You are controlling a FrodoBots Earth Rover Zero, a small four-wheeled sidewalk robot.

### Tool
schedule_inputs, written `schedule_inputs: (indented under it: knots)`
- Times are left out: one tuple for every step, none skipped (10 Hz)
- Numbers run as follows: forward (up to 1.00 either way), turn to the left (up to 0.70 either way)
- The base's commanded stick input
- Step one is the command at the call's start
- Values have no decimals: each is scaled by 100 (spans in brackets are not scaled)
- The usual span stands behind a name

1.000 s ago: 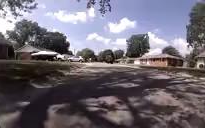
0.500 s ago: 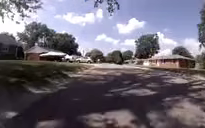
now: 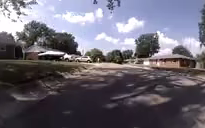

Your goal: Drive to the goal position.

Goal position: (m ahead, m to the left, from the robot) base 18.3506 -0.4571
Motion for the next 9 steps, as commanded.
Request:
schedule_inputs:
  knots:
    - [99,2]
    - [100,2]
    - [100,1]
    - [100,1]
    - [99,2]
    - [98,0]
    - [99,0]
    - [99,0]
    - [99,0]
